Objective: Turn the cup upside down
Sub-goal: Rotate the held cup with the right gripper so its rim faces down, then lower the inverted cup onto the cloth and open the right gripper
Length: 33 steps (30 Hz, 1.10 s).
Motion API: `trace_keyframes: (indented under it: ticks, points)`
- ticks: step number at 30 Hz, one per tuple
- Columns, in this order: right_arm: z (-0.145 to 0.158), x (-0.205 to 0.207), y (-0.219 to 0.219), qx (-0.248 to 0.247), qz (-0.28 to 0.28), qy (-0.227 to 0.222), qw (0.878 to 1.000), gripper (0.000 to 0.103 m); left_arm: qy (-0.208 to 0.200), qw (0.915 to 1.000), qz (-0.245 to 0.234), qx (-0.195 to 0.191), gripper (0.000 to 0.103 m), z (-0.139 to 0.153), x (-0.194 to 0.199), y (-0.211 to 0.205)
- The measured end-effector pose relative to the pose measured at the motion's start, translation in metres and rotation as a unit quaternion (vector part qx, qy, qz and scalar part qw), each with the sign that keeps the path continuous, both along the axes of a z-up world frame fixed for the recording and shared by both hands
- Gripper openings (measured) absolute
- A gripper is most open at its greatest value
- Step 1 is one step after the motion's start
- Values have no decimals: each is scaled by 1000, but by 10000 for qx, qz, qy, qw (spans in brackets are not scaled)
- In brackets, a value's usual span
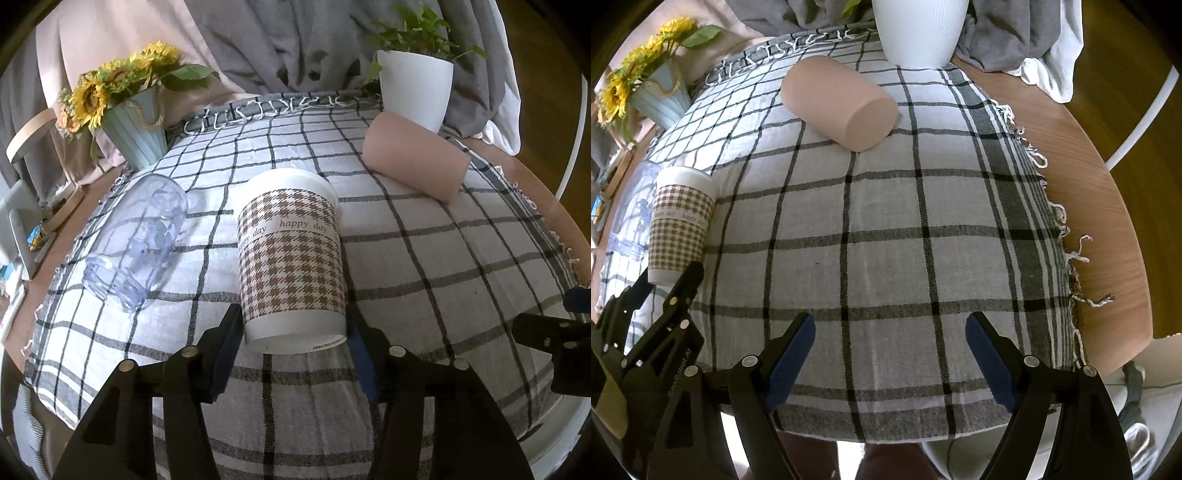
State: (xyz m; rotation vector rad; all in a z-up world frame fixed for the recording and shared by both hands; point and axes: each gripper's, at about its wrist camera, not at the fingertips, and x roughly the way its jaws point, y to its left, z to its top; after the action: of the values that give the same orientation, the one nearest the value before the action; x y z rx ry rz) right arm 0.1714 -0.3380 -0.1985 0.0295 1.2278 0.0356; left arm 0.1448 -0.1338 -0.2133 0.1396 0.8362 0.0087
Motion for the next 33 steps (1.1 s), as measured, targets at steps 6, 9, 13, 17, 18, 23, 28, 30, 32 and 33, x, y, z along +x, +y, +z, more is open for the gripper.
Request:
trace_keyframes:
  ticks: [6, 9, 13, 17, 18, 23, 28, 30, 32, 33]
  points:
    - [5, 3, 1, 93, 29, -51, 9999, 84, -127, 9999, -60, 40, 54, 16, 2, 0]
    - [9, 6, 2, 151, 13, -108, 9998, 84, -229, 9997, -79, 76, 54, 26, 7, 0]
    - [16, 11, 1, 258, -72, -216, 9994, 84, -292, 9995, -98, 21, 54, 35, 19, 2]
    - [21, 16, 1, 341, -138, -297, 9989, 84, -326, 9994, -112, -40, 54, 41, 31, 5]
    - [22, 18, 1, 360, -160, -312, 9987, 84, -322, 9994, -105, -94, 54, 43, 35, 7]
    - [27, 27, 2, 468, -238, -394, 9978, 84, -307, 9991, -75, -287, 54, 48, 52, 13]
    - [33, 38, 5, 511, -263, -519, 9970, 84, -308, 9988, -80, -364, 54, 49, 66, 17]
    - [33, 41, 6, 530, -264, -523, 9969, 84, -317, 9988, -105, -351, 54, 49, 70, 17]
    - [33, 43, 7, 546, -276, -511, 9968, 84, -310, 9989, -148, -310, 54, 48, 73, 15]
    - [33, 44, 6, 552, -282, -503, 9968, 84, -307, 9990, -166, -293, 54, 48, 76, 14]
